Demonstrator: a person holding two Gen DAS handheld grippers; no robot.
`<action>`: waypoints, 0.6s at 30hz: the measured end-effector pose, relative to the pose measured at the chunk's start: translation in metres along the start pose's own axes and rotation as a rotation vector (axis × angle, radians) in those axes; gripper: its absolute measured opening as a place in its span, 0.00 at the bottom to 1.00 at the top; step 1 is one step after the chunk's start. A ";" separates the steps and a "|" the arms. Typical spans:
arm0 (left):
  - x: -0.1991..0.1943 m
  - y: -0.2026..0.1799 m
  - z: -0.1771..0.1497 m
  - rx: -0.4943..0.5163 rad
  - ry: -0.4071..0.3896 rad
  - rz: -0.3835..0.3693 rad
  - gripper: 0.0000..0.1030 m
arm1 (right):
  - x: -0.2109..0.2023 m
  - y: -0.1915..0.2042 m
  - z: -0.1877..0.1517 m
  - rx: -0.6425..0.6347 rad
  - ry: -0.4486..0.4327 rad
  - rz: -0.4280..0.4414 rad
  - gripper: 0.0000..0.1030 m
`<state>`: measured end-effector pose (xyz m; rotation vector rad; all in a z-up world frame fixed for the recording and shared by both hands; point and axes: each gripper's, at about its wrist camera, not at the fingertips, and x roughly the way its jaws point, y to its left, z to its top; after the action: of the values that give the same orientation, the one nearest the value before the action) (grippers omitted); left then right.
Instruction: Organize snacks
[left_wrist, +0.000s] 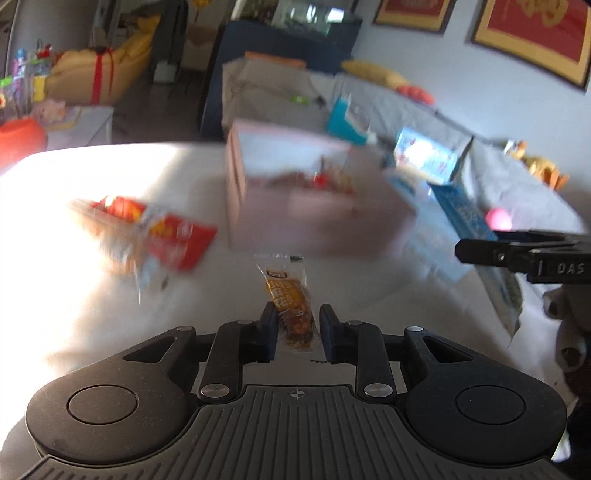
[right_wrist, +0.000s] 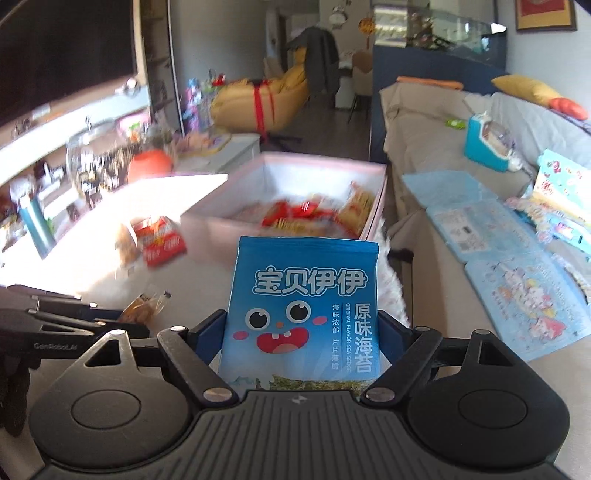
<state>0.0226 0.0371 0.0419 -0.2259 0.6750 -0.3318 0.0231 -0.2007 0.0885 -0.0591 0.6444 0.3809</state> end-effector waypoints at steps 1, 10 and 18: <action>-0.003 -0.002 0.011 0.005 -0.031 -0.012 0.27 | -0.002 -0.002 0.008 0.007 -0.020 0.002 0.81; 0.066 0.015 0.127 -0.118 -0.109 -0.079 0.28 | 0.043 -0.015 0.140 0.064 -0.133 0.044 0.92; 0.043 0.067 0.100 -0.218 -0.044 0.079 0.28 | 0.103 -0.003 0.133 0.012 0.036 0.004 0.95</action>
<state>0.1335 0.0932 0.0726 -0.4122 0.6745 -0.1762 0.1762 -0.1473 0.1330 -0.0537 0.6823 0.3810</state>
